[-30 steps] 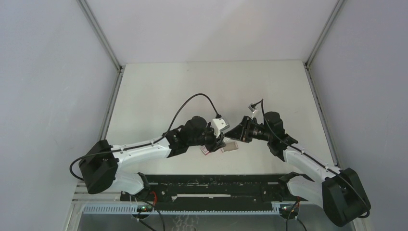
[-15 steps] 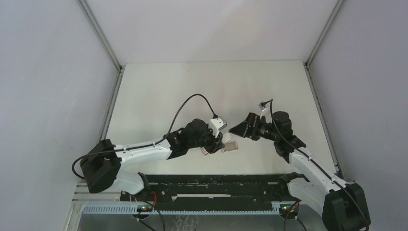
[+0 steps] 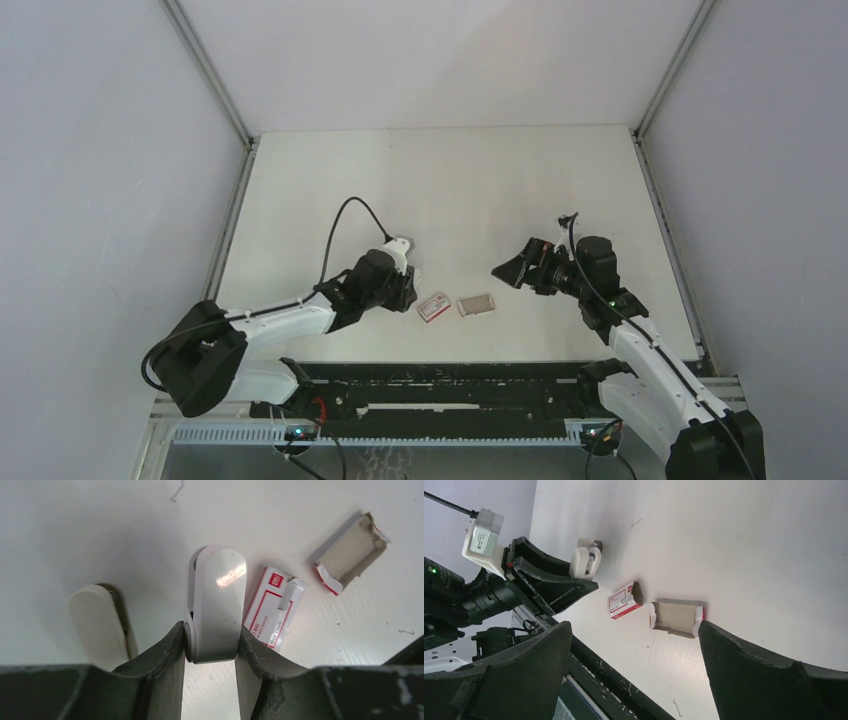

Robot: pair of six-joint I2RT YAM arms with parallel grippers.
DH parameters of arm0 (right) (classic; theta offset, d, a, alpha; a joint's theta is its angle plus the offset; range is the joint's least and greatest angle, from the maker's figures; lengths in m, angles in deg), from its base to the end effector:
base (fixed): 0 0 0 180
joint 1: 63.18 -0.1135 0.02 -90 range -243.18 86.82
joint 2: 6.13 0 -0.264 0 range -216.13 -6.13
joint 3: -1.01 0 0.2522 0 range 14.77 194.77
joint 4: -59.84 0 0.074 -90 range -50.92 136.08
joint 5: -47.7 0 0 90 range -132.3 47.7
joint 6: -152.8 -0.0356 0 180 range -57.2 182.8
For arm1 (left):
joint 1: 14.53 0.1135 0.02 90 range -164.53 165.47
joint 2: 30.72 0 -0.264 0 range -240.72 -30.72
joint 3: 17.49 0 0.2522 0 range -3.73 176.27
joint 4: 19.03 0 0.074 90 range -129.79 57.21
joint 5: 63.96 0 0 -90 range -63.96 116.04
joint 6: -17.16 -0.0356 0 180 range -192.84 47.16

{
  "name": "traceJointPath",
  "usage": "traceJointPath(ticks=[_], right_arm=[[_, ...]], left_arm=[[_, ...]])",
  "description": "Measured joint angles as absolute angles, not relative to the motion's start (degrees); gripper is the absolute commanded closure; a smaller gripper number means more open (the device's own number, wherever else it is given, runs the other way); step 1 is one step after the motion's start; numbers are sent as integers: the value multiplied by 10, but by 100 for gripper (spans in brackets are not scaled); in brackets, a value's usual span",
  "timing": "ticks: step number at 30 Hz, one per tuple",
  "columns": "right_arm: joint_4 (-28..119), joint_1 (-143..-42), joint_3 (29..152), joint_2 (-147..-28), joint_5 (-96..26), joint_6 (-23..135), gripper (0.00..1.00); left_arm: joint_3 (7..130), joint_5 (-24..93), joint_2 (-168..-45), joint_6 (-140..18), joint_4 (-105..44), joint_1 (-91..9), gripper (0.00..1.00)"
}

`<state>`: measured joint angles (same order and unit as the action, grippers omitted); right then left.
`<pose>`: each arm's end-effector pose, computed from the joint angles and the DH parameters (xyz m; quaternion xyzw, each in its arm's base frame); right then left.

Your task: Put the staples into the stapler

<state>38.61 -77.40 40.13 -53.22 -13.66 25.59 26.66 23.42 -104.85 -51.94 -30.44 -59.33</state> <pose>0.1721 0.0612 0.2205 0.0439 0.8439 0.4049 0.3492 0.1774 -0.1739 0.1690 0.1795 0.8933 -0.2057 0.3570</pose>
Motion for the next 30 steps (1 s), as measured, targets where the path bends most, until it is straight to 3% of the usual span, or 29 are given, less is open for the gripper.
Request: traceJointPath(ticks=[11,16,20,30], right_arm=[[371,-774,401,-533,-149,268,6],[366,-774,401,-533,-152,271,6],[361,-774,401,-533,-154,274,6],[360,-774,401,-536,-166,288,6]], left_arm=[[268,260,-1084,-519,-314,-550,81],[273,277,-1100,-520,-316,-547,52],[273,281,-1096,-524,-318,-546,36],[273,293,-990,-531,-336,-524,25]])
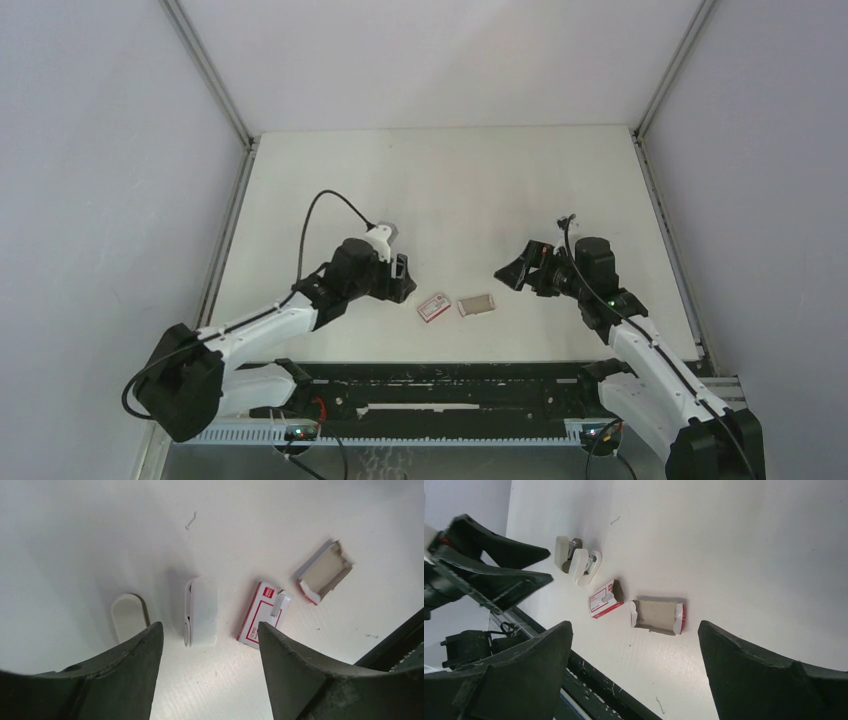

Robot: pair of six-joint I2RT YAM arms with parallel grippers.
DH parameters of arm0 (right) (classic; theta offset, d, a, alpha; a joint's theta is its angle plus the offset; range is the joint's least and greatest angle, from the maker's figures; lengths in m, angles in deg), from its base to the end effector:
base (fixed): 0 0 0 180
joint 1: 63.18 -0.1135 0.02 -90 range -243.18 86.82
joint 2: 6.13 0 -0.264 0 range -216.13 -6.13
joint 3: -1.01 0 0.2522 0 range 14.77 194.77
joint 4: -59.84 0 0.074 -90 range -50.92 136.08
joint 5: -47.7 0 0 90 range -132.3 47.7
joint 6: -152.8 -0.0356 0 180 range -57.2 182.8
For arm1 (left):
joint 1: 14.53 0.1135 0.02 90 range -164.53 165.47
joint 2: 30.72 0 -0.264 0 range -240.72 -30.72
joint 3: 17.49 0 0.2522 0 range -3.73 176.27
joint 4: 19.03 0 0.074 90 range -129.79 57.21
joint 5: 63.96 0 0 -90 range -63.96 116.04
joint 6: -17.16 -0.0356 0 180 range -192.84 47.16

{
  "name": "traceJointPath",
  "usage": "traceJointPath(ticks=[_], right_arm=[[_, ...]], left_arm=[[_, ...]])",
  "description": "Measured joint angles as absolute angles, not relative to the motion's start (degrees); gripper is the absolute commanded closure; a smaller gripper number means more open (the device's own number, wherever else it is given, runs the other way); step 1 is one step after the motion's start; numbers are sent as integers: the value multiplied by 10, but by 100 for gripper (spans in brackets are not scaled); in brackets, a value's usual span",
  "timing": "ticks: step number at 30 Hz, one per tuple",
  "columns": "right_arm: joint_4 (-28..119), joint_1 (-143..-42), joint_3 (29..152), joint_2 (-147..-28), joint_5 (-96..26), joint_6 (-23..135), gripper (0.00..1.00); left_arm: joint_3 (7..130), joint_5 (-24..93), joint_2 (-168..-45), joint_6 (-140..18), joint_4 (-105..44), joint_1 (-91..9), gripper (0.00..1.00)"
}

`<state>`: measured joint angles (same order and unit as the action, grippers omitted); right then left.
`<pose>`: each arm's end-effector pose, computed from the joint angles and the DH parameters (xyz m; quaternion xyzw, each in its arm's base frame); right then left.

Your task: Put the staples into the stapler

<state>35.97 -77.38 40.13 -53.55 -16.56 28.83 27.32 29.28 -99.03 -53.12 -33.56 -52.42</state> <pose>0.1714 0.0593 0.2150 0.0404 0.8592 0.3704 0.3508 0.1882 -0.1490 0.1908 0.1541 0.8853 -0.2333 0.3715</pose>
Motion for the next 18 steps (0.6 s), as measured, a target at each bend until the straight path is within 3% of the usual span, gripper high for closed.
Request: traceJointPath(ticks=[9,13,18], right_arm=[[365,-771,419,-589,-228,352,3],[379,-751,440,-645,-302,375,3],[406,-688,440,-649,-391,396,2]], left_arm=[[271,298,-898,-522,-318,-429,19],[248,297,-877,-501,-258,-306,11],[190,287,-846,-467,-197,-127,10]])
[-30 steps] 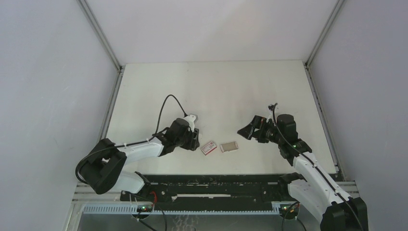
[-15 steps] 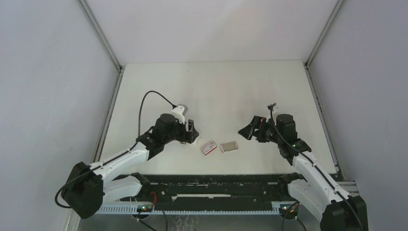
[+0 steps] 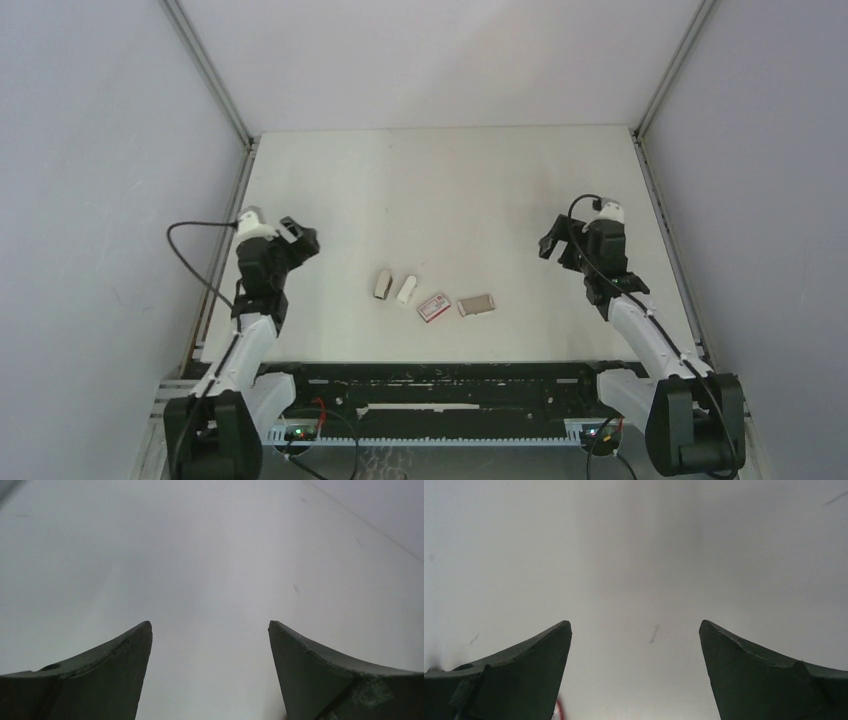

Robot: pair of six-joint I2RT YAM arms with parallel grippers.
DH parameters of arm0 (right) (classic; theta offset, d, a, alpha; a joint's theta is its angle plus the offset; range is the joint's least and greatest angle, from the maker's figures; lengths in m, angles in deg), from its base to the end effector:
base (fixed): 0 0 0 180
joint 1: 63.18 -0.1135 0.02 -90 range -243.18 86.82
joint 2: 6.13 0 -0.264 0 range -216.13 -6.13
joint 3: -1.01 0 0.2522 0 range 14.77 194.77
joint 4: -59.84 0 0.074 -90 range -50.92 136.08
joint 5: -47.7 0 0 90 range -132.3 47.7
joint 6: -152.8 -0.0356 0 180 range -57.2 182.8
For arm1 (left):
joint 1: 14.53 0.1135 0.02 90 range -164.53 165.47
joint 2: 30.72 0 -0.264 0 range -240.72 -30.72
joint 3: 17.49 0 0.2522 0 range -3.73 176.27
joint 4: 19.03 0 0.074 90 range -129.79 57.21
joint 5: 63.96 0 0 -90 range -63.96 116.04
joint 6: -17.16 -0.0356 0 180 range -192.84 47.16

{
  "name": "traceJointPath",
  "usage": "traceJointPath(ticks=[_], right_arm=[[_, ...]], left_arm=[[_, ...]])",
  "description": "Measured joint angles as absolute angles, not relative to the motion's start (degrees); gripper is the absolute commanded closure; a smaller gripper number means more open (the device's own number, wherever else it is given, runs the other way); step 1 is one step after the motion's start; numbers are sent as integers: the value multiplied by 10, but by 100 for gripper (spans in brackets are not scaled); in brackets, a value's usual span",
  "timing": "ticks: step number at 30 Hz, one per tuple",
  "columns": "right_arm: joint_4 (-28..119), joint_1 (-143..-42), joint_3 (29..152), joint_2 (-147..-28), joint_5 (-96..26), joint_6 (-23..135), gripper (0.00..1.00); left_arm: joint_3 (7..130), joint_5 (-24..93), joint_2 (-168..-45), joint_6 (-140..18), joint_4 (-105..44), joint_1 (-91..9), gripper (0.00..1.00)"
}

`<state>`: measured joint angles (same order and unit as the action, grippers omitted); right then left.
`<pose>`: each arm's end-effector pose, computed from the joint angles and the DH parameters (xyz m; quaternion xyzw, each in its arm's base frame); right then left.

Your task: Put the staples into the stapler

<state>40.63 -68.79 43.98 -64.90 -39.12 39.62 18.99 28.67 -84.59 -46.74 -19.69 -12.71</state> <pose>0.2143 0.0230 0.2077 0.1228 0.8783 0.1386 0.4409 0.2091 0.0050 0.2174 -0.1821 0.7884 -0.1417 0.5702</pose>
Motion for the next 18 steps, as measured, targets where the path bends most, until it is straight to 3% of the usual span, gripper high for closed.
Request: traceJointPath(ticks=[3,8,13,18], right_arm=[[445,-670,435,-634,-455,415,2],[570,-665,375,-629,-515,458,2],[697,-665,287,-681,-541,491,2],[760,-665,280,-714,-556,513,2]], left_arm=[[162,217,-814,-472,-186,-64,10],[76,110,-770,-521,-92,-58,10],[34,49,-835,-557,17,-58,11],[34,32,-884,-580,103,-58,11]])
